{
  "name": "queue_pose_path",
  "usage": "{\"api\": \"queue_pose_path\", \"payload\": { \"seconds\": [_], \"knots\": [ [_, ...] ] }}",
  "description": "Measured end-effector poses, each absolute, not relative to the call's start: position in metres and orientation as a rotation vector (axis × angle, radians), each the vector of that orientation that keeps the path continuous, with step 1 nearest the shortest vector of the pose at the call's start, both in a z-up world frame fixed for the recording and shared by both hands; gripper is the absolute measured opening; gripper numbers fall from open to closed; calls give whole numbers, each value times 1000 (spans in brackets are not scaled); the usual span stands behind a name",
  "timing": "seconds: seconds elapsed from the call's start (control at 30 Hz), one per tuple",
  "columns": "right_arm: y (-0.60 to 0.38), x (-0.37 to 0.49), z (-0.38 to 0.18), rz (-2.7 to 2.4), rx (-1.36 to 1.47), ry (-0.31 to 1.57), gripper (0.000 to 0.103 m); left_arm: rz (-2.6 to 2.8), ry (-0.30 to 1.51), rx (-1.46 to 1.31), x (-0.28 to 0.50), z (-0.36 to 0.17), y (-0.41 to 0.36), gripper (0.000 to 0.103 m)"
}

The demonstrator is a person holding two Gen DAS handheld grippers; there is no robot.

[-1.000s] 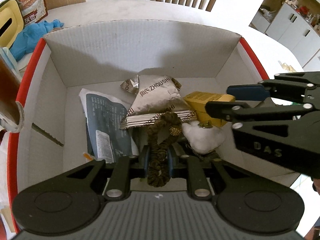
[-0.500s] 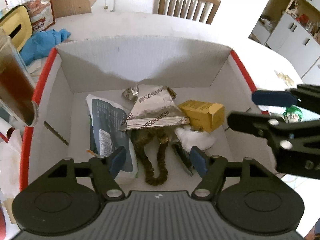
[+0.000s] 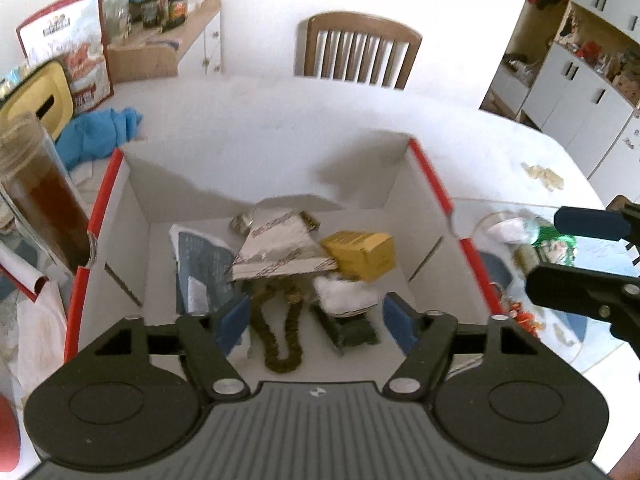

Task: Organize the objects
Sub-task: 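Move both open tools back to the remaining items on the table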

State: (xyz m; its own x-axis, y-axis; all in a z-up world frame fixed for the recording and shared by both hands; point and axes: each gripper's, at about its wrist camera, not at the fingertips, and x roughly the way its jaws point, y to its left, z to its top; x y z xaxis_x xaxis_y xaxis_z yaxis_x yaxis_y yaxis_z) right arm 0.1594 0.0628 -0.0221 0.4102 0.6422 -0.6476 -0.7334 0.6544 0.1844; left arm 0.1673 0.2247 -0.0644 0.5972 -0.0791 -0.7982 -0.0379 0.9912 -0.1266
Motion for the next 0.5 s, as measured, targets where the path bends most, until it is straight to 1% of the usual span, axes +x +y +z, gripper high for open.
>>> {"api": "queue_pose_path", "payload": {
  "seconds": [0.03, 0.07, 0.13, 0.2, 0.33, 0.43, 0.5],
  "knots": [
    [55, 157, -20, 866, -126, 743, 91, -27, 921, -137, 165, -61, 222, 81],
    [49, 156, -19, 863, -120, 735, 92, -34, 909, -140, 163, -58, 218, 81],
    [34, 153, -16, 850, -112, 721, 92, -44, 894, -147, 160, -53, 212, 82],
    [18, 150, -14, 821, -109, 699, 92, -53, 887, -154, 158, -49, 206, 85],
    [-18, 150, -14, 765, -104, 684, 92, -98, 873, -188, 156, -45, 193, 86],
    [-46, 153, -16, 721, -92, 687, 92, -143, 859, -226, 156, -45, 182, 92],
    [-62, 156, -18, 684, -88, 688, 92, -170, 832, -237, 155, -44, 172, 103]
  ]
}}
